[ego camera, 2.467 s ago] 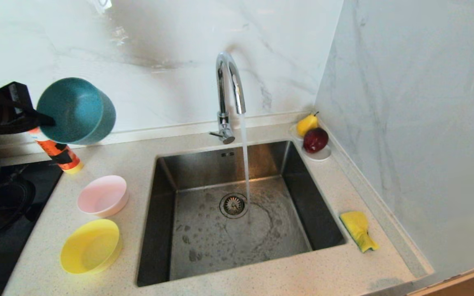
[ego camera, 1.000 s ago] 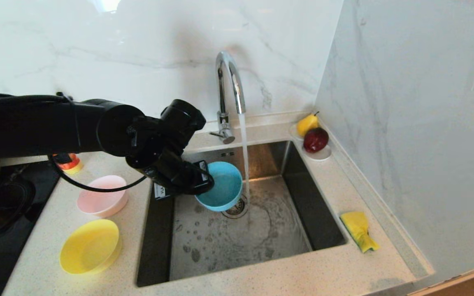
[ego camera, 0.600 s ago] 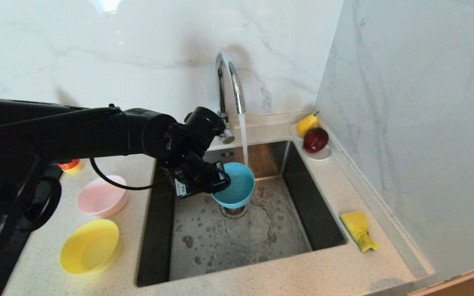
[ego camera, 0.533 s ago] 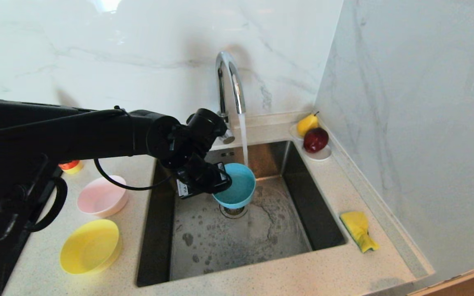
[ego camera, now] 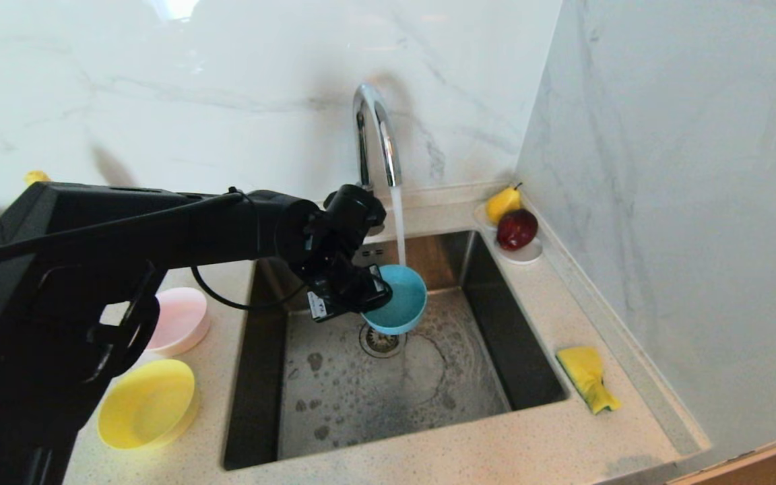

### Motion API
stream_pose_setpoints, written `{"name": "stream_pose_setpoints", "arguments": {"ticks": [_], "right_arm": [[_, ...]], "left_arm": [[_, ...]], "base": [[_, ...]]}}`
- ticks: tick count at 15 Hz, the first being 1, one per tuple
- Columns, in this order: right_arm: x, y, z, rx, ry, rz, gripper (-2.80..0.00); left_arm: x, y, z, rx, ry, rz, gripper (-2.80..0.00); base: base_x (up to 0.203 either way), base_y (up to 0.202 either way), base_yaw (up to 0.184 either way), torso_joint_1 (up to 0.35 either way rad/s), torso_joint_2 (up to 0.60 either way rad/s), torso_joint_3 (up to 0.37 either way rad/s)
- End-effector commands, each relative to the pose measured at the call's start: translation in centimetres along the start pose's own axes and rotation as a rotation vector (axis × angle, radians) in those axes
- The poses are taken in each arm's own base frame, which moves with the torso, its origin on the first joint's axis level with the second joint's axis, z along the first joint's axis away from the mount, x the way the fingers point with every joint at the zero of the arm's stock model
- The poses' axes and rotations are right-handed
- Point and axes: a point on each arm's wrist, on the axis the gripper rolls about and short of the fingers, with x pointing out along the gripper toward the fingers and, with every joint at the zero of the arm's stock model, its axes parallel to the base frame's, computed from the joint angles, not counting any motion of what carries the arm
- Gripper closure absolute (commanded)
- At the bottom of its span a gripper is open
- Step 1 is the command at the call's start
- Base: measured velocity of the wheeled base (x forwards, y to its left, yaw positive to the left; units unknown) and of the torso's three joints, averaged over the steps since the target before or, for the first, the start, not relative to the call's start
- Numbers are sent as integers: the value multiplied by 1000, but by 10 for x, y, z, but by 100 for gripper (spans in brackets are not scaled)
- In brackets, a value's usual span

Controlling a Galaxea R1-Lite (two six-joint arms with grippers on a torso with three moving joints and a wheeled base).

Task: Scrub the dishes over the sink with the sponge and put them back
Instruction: Wash the bowl

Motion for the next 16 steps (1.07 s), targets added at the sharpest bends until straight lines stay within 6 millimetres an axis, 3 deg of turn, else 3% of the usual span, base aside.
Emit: {"name": "stream_pose_setpoints", "arguments": {"ticks": [1,7,16], "right_arm": [[0,0,0,0,-1,1,0],[0,0,0,0,-1,1,0],[0,0,0,0,-1,0,0]], "left_arm": [[17,0,-3,0,7,15,0],[28,0,-3,-26,-8,24,0],[21,-1,-1,-28,-20,11,0]], "base": [[0,0,0,0,0,0],[0,0,0,0,0,0],[0,0,0,0,0,0]]}}
